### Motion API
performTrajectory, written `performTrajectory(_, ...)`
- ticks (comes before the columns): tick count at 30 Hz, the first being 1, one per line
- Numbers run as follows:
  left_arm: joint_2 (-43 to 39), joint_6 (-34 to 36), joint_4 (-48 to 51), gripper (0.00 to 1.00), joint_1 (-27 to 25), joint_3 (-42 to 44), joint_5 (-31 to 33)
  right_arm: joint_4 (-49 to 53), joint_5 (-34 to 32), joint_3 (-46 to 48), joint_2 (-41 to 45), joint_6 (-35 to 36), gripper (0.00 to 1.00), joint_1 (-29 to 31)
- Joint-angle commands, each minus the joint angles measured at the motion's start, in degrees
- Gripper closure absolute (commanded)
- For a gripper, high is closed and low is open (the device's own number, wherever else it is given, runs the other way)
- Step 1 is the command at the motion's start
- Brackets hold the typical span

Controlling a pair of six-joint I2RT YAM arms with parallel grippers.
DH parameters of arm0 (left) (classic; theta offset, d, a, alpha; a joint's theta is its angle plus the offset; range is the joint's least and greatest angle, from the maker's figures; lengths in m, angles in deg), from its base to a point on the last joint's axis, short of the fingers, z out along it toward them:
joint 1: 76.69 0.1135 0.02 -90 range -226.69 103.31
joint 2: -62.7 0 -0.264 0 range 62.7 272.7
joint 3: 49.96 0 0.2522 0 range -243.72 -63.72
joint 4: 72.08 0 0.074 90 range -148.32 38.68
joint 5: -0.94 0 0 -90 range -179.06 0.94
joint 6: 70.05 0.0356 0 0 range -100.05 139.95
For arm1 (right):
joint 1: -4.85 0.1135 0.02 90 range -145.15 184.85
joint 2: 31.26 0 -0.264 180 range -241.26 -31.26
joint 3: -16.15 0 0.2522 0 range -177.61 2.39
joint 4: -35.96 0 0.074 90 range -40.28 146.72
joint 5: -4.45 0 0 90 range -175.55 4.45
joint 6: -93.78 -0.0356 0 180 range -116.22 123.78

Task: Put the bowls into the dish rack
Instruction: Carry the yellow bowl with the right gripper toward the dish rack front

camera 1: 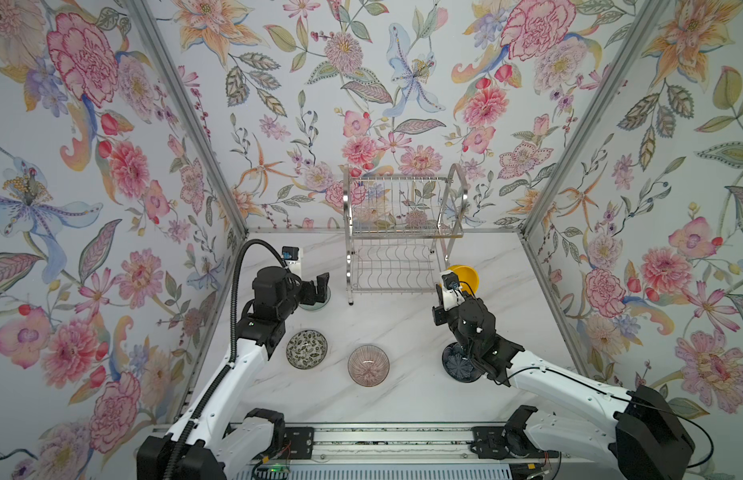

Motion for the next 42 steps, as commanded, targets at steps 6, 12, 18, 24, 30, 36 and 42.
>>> performTrajectory(6, -1.41, 0.53, -0.55, 0.01, 0.62, 0.87, -0.56, -17.96, 2.92, -0.96, -9.43, 1.47, 0.9, 1.65)
performTrajectory(12, -2.19, 1.19, -0.22, 0.01, 0.64, 0.83, 0.4, -26.84, 3.8, -3.06, -17.95, 0.3, 0.9, 1.79)
performTrajectory(18, -2.03, 1.24, -0.49, 0.01, 0.66, 1.05, 0.18, -28.88, 6.08, -7.58, -24.59, -1.32, 0.9, 1.82)
performTrajectory(24, -1.6, 1.24, -0.56, 0.01, 0.7, 1.11, -0.1, -31.75, 8.54, -10.13, -29.69, -4.12, 0.89, 1.29)
performTrajectory(30, -1.1, 0.87, -0.76, 0.01, 0.75, 1.13, -0.69, -34.2, 10.35, -11.56, -32.14, -10.68, 0.89, 0.81)
performTrajectory(36, -0.97, 0.62, -0.65, 0.01, 0.77, 1.01, -1.33, -37.07, 13.07, -12.52, -33.81, -19.17, 0.89, 0.41)
performTrajectory(42, -1.14, 0.19, -0.94, 0.01, 0.73, 1.26, -1.91, -40.48, 14.49, -12.88, -35.05, -27.84, 0.89, -0.52)
